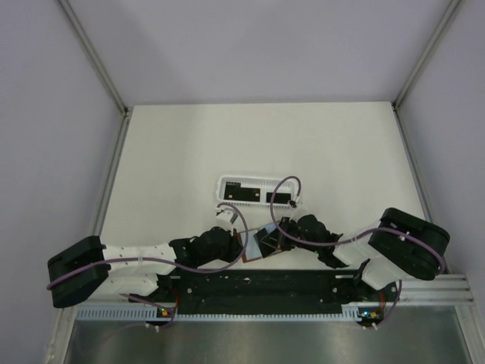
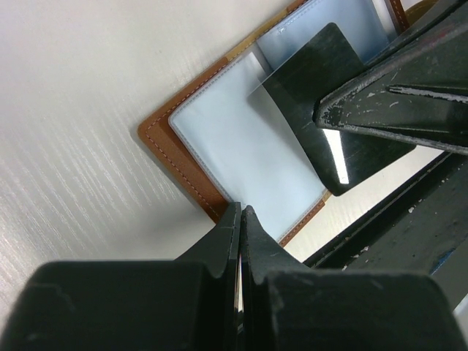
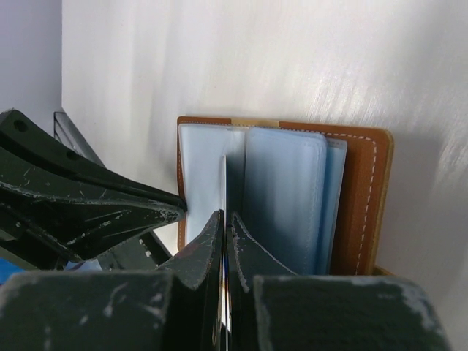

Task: Put the credit cards into the card holder
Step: Insert the credit card into the card holder.

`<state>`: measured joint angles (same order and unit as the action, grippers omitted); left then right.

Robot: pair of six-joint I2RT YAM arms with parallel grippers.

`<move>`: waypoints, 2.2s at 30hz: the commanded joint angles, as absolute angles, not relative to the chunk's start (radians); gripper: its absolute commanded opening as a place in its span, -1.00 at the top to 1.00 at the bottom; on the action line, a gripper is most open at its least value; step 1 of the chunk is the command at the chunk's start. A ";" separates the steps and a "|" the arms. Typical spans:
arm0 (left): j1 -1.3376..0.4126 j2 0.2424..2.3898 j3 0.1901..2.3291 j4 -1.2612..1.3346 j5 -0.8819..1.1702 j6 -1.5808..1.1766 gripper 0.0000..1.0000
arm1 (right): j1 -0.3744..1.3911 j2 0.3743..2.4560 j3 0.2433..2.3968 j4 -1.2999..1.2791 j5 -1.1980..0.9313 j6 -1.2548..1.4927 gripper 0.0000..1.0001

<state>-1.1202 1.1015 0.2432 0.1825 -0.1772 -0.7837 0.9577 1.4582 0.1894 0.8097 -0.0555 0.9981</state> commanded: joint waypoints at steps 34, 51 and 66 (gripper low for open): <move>-1.121 1.103 0.219 0.121 -0.198 -0.770 1.00 | 0.922 1.692 0.210 1.026 -0.097 1.095 1.00; -1.120 1.114 0.222 0.127 -0.196 -0.765 1.00 | 0.948 1.660 0.201 0.957 -0.017 0.944 1.00; -1.120 1.104 0.215 0.126 -0.199 -0.772 1.00 | 0.948 1.588 0.247 0.811 0.005 0.854 1.00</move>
<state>-1.1202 1.0973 0.2428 0.1757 -0.1848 -0.7834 0.9405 1.5406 0.2314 0.8661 -0.0116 0.9005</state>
